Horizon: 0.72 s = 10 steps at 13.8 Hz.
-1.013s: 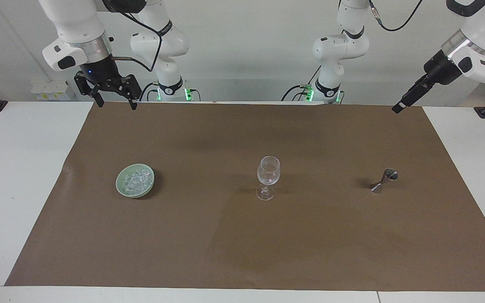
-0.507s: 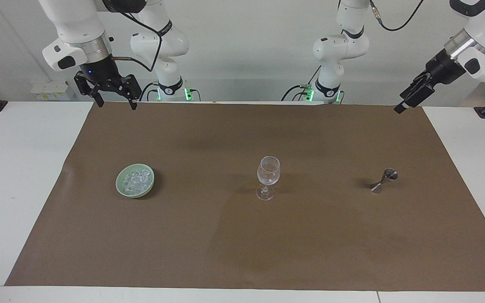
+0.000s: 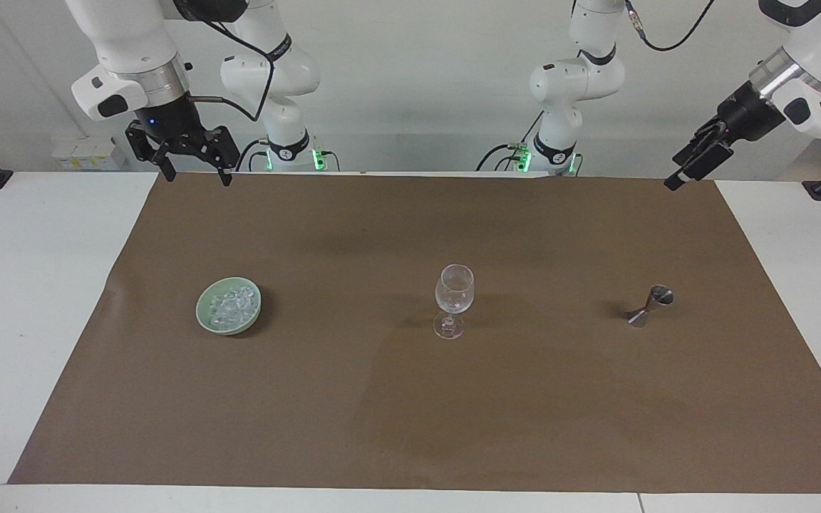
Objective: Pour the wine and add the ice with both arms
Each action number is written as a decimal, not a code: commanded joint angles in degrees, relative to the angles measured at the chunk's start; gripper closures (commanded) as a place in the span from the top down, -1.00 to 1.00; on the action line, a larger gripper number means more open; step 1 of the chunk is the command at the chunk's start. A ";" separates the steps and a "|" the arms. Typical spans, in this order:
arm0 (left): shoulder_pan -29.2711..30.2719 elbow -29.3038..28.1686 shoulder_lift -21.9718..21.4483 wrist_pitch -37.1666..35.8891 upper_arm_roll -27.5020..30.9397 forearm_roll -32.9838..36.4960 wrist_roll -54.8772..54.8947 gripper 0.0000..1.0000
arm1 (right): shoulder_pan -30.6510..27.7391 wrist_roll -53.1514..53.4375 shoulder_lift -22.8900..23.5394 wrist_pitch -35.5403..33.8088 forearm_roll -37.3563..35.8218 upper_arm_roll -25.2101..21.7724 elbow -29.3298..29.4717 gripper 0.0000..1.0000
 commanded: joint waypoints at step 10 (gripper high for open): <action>13.59 -7.33 7.78 1.30 -0.15 -10.90 -2.45 1.00 | -0.11 -0.67 -1.18 0.29 0.31 0.11 -1.40 1.00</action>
